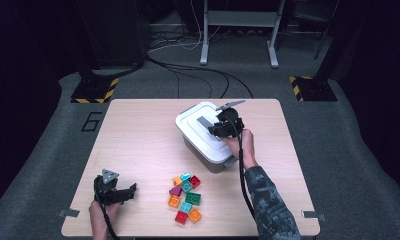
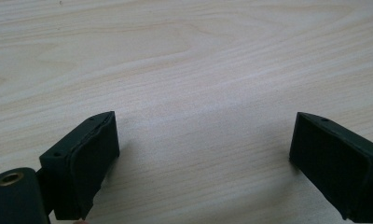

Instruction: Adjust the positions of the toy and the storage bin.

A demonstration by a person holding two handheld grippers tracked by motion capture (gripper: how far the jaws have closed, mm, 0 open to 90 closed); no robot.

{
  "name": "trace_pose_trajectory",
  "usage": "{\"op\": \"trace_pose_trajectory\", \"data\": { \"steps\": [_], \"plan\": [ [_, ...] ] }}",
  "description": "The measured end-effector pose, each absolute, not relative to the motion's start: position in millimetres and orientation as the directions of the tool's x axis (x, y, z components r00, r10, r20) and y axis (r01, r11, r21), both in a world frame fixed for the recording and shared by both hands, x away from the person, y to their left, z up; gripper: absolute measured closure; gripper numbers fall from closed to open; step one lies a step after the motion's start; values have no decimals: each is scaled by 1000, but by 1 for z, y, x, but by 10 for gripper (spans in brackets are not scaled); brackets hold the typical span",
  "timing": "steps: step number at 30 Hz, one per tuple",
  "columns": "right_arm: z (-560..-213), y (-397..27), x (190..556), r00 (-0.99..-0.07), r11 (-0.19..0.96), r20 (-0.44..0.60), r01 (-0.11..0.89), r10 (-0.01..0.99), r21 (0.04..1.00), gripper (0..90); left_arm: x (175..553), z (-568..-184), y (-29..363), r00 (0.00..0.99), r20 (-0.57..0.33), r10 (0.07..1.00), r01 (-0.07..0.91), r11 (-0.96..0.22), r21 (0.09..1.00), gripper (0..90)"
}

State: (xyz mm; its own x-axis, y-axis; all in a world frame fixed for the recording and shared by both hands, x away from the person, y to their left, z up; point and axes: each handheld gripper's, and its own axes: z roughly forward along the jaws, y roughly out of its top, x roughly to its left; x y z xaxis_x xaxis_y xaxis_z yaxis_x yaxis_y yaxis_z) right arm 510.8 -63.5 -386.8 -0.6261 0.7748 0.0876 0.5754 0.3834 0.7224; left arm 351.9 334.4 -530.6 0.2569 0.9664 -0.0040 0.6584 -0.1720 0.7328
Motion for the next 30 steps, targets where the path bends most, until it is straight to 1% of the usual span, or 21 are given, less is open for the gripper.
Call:
{"op": "trace_pose_trajectory", "data": {
  "steps": [17, 22, 28, 30],
  "plan": [
    [-388, -61, 511, -627, 378, 86, 567, 774, 731, 663, 352, -530, 335, 262, 3, 965, 656, -180, 732, 78],
    [-389, -54, 512, -634, 381, 84, 560, 769, 736, 663, 352, -530, 335, 263, 2, 965, 657, -181, 732, 79],
    [-387, -43, 516, -662, 441, 32, 534, 749, 721, 651, 352, -531, 334, 259, -3, 966, 653, -173, 737, 80],
    [-387, -39, 517, -667, 463, -1, 516, 745, 721, 616, 352, -531, 334, 260, -3, 966, 654, -174, 736, 80]
  ]
}}
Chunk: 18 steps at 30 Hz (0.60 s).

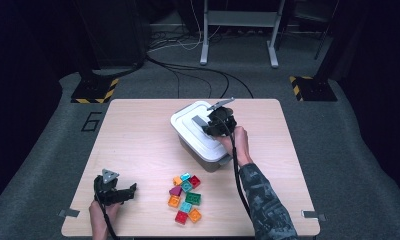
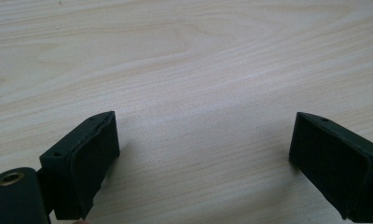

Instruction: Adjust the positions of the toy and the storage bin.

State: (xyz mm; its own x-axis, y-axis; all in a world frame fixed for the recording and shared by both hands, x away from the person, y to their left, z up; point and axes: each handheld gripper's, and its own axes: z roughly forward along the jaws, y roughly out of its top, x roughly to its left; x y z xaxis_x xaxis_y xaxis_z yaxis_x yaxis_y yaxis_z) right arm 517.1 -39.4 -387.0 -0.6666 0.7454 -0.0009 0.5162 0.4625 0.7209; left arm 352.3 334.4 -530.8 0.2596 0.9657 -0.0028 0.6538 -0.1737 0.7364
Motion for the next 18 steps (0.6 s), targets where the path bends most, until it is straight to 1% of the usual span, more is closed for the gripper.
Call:
{"op": "trace_pose_trajectory", "data": {
  "steps": [3, 6, 8, 9, 11, 18],
  "plan": [
    [-389, -33, 517, -650, 459, -37, 494, 759, 738, 610, 352, -531, 334, 260, -3, 966, 654, -174, 736, 80],
    [-387, -30, 519, -668, 502, -74, 477, 741, 722, 608, 352, -531, 334, 260, -3, 966, 654, -174, 736, 80],
    [-386, -31, 520, -659, 495, -60, 497, 749, 713, 568, 352, -531, 334, 260, -3, 966, 654, -174, 736, 80],
    [-386, -32, 520, -665, 495, -52, 500, 745, 711, 575, 352, -531, 334, 260, -2, 966, 654, -174, 736, 80],
    [-386, -33, 520, -673, 486, -28, 505, 740, 713, 654, 352, -531, 334, 260, -2, 966, 654, -174, 736, 80],
    [-385, -31, 517, -670, 514, -84, 477, 738, 713, 665, 352, -531, 334, 260, -3, 966, 654, -174, 736, 80]
  ]
}}
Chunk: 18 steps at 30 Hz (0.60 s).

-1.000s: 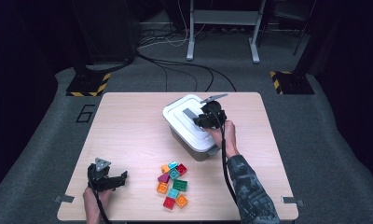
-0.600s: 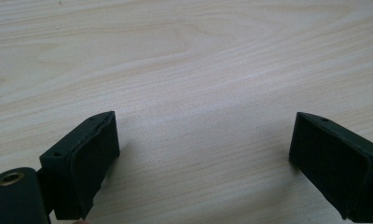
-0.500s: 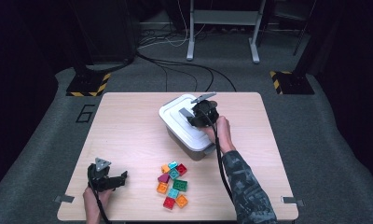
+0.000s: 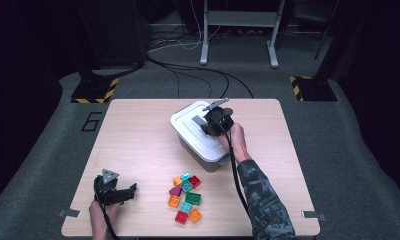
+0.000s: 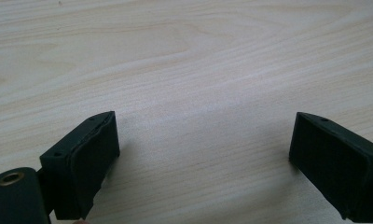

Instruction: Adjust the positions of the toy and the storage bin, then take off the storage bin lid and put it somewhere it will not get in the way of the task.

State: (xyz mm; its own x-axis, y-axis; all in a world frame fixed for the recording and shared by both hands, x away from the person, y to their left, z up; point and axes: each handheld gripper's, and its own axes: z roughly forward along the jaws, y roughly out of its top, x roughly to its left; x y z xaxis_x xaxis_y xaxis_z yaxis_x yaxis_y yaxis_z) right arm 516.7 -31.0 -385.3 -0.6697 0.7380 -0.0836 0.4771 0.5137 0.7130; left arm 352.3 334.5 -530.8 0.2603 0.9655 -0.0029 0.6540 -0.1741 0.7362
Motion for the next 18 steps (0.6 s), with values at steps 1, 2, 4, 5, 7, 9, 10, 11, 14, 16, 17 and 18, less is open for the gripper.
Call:
{"op": "trace_pose_trajectory", "data": {
  "steps": [1, 2, 4, 5, 7, 9, 10, 11, 14, 16, 17, 18],
  "plan": [
    [-385, -30, 516, -664, 505, -79, 480, 743, 717, 665, 352, -531, 334, 260, -3, 966, 654, -174, 736, 80],
    [-385, -30, 516, -665, 506, -79, 480, 743, 716, 665, 352, -531, 334, 260, -3, 965, 654, -174, 736, 80],
    [-385, -31, 516, -660, 496, -70, 486, 748, 719, 665, 352, -531, 334, 261, -2, 965, 654, -175, 736, 80],
    [-384, -32, 516, -658, 488, -59, 493, 751, 720, 665, 352, -531, 334, 262, -2, 965, 654, -176, 736, 81],
    [-383, -33, 516, -660, 484, -62, 481, 749, 731, 665, 352, -531, 334, 261, -2, 965, 654, -175, 736, 80],
    [-381, -34, 515, -658, 481, -61, 480, 751, 734, 665, 352, -531, 334, 261, -3, 965, 653, -174, 737, 81],
    [-380, -35, 515, -659, 481, -60, 480, 750, 733, 665, 352, -531, 334, 260, -4, 966, 655, -173, 736, 81],
    [-380, -36, 516, -659, 481, -61, 478, 749, 735, 665, 352, -531, 334, 261, -3, 965, 653, -174, 737, 81],
    [-376, -38, 515, -656, 477, -57, 482, 752, 735, 665, 352, -531, 334, 261, -3, 965, 654, -175, 736, 81],
    [-373, -40, 514, -650, 466, -52, 484, 758, 741, 665, 352, -531, 334, 261, -2, 965, 654, -175, 736, 81],
    [-370, -41, 513, -649, 460, -50, 482, 759, 746, 665, 352, -531, 334, 261, -2, 965, 654, -175, 736, 81],
    [-368, -42, 512, -645, 453, -47, 482, 763, 750, 665, 352, -531, 334, 261, -2, 965, 654, -175, 736, 81]
  ]
}}
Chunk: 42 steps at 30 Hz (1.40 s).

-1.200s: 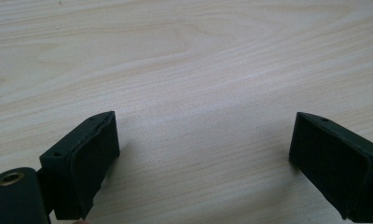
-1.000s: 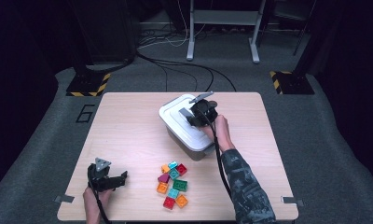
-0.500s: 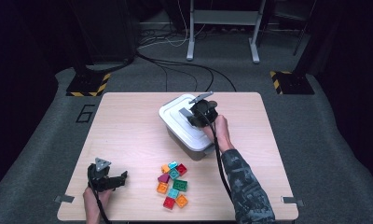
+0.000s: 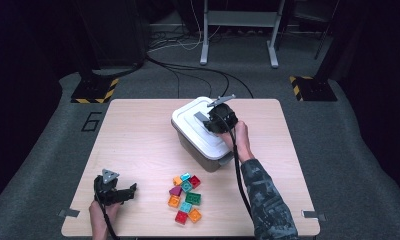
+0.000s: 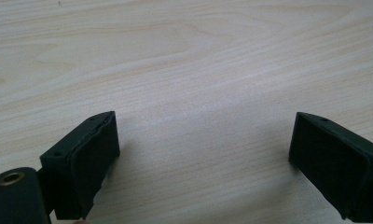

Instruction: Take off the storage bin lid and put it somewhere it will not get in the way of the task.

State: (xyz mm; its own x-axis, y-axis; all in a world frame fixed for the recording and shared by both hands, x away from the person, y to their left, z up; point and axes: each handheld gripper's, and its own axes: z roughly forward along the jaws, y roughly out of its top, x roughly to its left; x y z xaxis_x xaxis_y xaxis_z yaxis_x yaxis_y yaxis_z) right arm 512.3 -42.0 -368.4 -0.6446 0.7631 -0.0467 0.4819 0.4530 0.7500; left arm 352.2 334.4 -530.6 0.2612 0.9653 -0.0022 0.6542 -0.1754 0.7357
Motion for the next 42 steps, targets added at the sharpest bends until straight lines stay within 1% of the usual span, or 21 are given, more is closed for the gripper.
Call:
{"op": "trace_pose_trajectory", "data": {
  "steps": [8, 9, 20, 35, 42],
  "plan": [
    [-351, -55, 504, -629, 441, -53, 480, 776, 758, 665, 352, -531, 334, 260, -1, 966, 653, -175, 737, 81],
    [-350, -58, 504, -630, 440, -60, 468, 774, 766, 665, 352, -530, 334, 262, -2, 965, 656, -177, 734, 81],
    [-337, -87, 493, -582, 396, -51, 483, 812, 781, 664, 352, -531, 334, 261, -2, 965, 653, -175, 737, 81],
    [-334, -130, 483, -519, 346, -44, 502, 854, 793, 664, 352, -531, 334, 261, -5, 965, 651, -173, 739, 82],
    [-336, -149, 481, -472, 304, -25, 524, 881, 796, 664, 352, -530, 334, 264, -1, 965, 657, -179, 733, 82]
  ]
}}
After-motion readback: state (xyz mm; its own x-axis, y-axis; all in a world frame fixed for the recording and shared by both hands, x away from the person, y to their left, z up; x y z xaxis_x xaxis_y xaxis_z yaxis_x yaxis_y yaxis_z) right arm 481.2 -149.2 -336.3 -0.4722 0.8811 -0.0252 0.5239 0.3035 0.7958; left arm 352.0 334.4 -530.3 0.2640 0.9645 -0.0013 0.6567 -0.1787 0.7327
